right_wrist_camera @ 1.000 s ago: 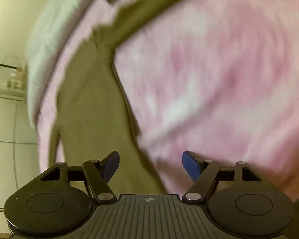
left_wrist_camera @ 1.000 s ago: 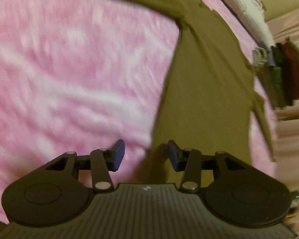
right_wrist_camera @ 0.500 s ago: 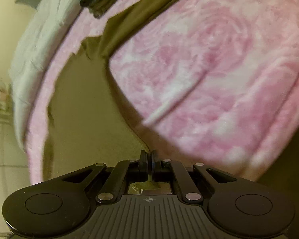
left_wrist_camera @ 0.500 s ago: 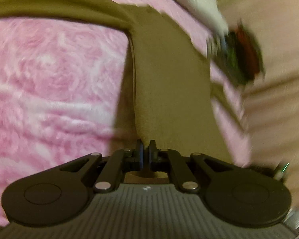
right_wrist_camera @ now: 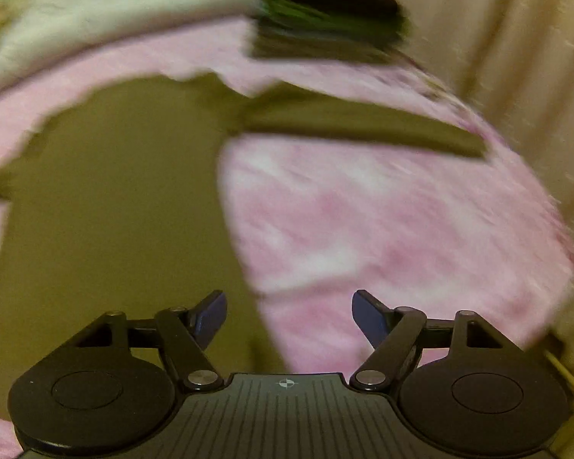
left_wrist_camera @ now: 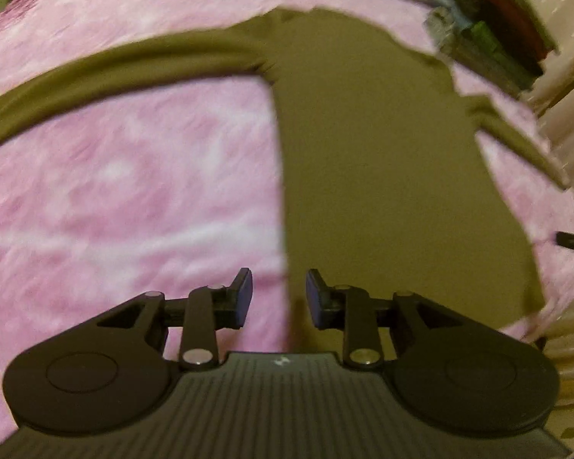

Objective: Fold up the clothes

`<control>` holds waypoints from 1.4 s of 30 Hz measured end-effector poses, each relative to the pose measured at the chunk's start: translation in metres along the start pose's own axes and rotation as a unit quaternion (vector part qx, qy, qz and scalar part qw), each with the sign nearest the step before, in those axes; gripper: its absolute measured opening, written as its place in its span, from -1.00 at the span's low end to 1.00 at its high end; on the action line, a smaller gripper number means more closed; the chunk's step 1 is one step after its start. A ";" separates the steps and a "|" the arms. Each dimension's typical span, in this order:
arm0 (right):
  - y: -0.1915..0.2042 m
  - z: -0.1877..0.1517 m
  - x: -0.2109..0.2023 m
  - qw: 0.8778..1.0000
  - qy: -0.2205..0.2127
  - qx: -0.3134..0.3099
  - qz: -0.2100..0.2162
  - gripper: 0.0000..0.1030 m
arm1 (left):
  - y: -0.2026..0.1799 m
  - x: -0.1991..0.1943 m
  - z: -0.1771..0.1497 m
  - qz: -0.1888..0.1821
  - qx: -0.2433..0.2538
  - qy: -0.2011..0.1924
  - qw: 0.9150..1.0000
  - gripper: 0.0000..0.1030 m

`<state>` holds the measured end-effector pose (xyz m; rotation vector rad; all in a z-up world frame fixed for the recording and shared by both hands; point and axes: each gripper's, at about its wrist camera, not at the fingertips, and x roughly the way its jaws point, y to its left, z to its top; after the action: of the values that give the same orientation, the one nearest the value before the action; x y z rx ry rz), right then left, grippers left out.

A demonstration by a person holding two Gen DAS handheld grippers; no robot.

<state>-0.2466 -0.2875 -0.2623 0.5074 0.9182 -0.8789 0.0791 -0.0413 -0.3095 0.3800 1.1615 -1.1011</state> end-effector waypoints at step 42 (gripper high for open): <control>-0.043 0.035 -0.228 0.991 0.033 -0.063 0.114 0.86 | -0.224 -0.221 -0.012 0.182 0.002 -0.061 0.981 0.28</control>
<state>-0.3368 -0.2380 -0.0512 0.5229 0.9484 -0.5966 -0.1120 -0.0274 -0.0601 0.5001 0.9357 -0.7944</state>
